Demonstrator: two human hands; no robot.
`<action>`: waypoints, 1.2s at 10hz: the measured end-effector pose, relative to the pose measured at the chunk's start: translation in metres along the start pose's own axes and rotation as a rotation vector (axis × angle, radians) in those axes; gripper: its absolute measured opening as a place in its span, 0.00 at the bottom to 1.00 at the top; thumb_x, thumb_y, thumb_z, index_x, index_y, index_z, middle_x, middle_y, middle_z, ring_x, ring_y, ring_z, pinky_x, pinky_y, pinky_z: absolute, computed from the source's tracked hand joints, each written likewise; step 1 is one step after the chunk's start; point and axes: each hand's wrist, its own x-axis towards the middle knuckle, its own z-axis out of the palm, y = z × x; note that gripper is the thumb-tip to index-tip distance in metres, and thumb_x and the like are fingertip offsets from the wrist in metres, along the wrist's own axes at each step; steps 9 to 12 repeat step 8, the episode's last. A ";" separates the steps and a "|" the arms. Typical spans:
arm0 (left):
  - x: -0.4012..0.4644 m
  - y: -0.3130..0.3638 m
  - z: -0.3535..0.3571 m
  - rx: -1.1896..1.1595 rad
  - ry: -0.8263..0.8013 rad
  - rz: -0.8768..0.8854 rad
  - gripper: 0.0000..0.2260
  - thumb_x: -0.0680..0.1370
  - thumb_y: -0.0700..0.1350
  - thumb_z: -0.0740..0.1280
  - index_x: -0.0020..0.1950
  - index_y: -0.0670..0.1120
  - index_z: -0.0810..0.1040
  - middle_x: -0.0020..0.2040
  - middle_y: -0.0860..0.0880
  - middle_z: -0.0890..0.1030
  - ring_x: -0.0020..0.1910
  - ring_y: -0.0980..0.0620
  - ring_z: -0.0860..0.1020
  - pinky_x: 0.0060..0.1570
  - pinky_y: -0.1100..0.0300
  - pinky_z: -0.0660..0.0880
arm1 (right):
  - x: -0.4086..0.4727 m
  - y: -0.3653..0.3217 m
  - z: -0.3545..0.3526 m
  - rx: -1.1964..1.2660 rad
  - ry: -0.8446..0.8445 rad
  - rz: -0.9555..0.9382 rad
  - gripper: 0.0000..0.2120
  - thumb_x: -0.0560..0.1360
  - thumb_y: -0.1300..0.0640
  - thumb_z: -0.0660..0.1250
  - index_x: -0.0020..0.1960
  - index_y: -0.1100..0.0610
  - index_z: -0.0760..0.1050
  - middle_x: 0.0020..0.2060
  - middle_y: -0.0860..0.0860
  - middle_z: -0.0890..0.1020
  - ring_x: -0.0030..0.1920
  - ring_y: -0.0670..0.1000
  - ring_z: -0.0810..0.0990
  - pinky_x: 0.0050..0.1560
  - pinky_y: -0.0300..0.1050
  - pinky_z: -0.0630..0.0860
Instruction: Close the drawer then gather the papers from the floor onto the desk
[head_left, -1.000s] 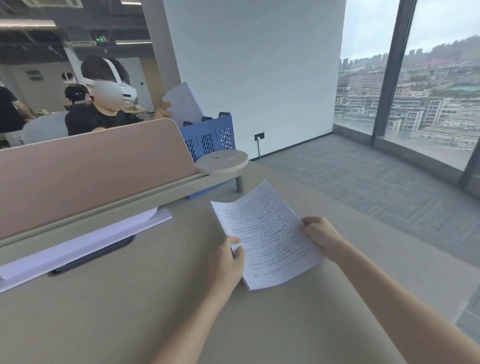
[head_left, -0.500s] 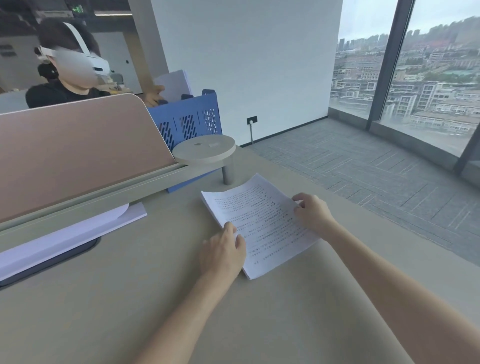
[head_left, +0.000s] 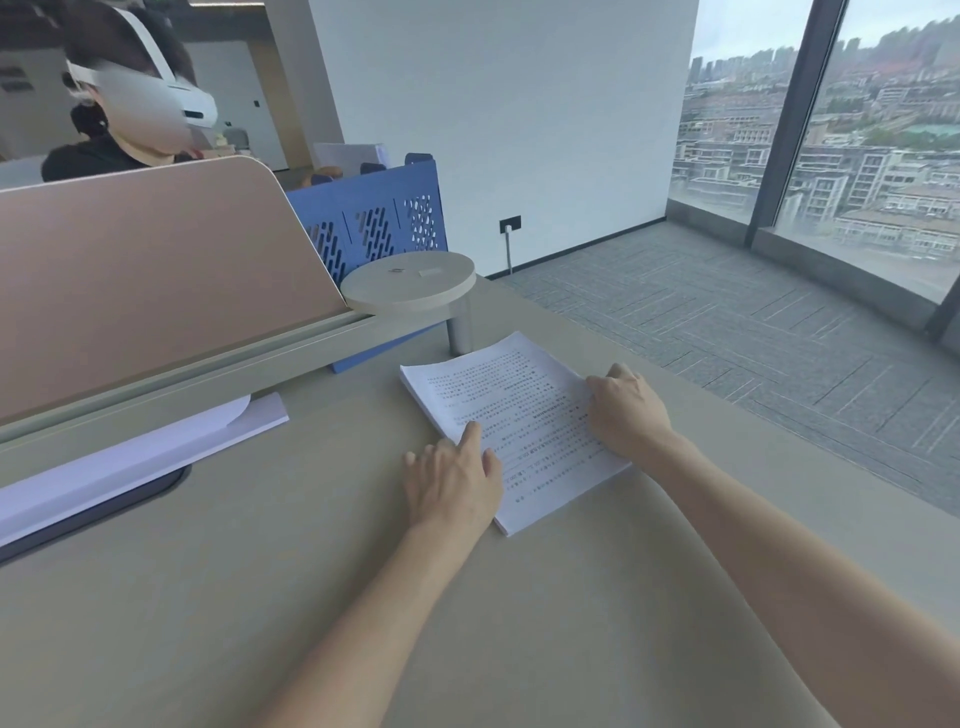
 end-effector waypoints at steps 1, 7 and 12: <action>0.001 -0.001 0.000 0.001 -0.001 -0.004 0.12 0.79 0.52 0.56 0.58 0.49 0.73 0.42 0.44 0.83 0.45 0.41 0.80 0.44 0.50 0.66 | -0.003 -0.002 0.003 -0.091 0.068 -0.062 0.20 0.76 0.62 0.56 0.66 0.56 0.72 0.53 0.57 0.75 0.58 0.60 0.75 0.51 0.49 0.72; 0.001 -0.012 -0.030 -0.200 -0.085 -0.074 0.12 0.80 0.50 0.57 0.58 0.46 0.74 0.47 0.43 0.83 0.48 0.39 0.80 0.48 0.49 0.76 | -0.015 -0.031 -0.020 -0.220 0.138 -0.147 0.22 0.72 0.66 0.58 0.64 0.57 0.77 0.55 0.56 0.76 0.56 0.57 0.74 0.57 0.47 0.71; -0.004 -0.016 -0.046 -0.231 -0.082 -0.082 0.10 0.78 0.47 0.58 0.55 0.45 0.72 0.44 0.44 0.84 0.45 0.39 0.81 0.44 0.49 0.77 | -0.024 -0.043 -0.028 -0.171 0.161 -0.159 0.23 0.72 0.67 0.57 0.64 0.57 0.76 0.56 0.56 0.76 0.57 0.57 0.74 0.57 0.47 0.71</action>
